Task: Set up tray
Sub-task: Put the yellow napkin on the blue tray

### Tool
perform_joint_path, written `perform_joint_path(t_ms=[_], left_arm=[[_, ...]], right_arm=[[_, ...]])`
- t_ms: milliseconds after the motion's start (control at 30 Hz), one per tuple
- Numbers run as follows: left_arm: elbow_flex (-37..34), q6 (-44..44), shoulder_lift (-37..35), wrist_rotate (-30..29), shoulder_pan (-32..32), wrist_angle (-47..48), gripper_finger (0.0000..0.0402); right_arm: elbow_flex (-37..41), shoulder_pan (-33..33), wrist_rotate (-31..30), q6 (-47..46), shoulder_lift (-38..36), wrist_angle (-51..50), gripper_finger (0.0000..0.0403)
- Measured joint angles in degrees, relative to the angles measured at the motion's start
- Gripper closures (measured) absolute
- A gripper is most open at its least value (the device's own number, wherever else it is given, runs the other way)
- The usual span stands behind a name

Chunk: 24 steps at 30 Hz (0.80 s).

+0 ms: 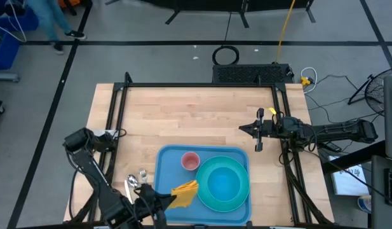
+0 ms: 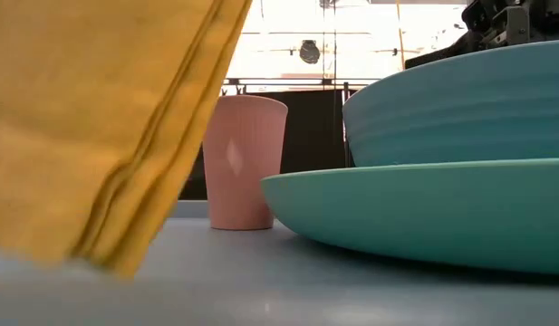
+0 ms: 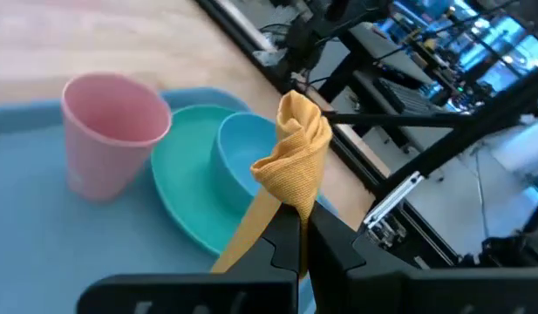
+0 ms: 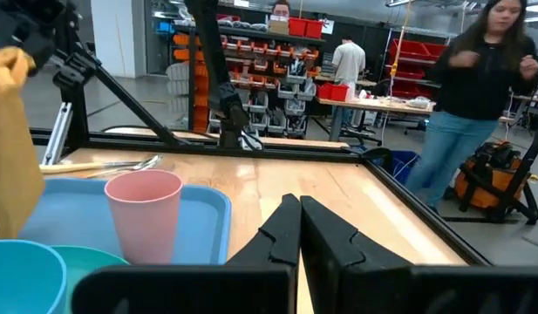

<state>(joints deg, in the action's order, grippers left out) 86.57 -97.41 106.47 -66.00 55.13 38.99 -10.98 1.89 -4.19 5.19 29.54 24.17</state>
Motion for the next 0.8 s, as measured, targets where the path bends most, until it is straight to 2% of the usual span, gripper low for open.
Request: perform_joint_path(t_ms=[233, 300, 433, 600, 800], left_arm=[[0.0, -12.5, 2.3, 2.7, -0.2, 7.3, 0.0397], [0.0, -16.2, 3.0, 5.2, -0.4, 11.4, 0.0397], [0.0, -24.3, 3.1, 13.9, -0.9, 21.9, 0.0397], [-2.0, -25.9, 3.1, 22.8, -2.9, 25.8, 0.0397], [-6.5, -23.8, 3.0, 27.8, -6.0, 25.2, 0.0393]], right_arm=[[0.0, 0.0, 0.0, 0.8, 0.0, -0.1, 0.0403], [0.0, 0.0, 0.0, 1.7, 0.0, -0.1, 0.0403], [0.0, 0.0, 0.0, 2.1, 0.0, 0.2, 0.0403], [0.0, 0.0, -0.1, 2.1, 0.0, 1.2, 0.0403], [0.0, 0.0, -0.1, 2.1, 0.0, 1.2, 0.0403]])
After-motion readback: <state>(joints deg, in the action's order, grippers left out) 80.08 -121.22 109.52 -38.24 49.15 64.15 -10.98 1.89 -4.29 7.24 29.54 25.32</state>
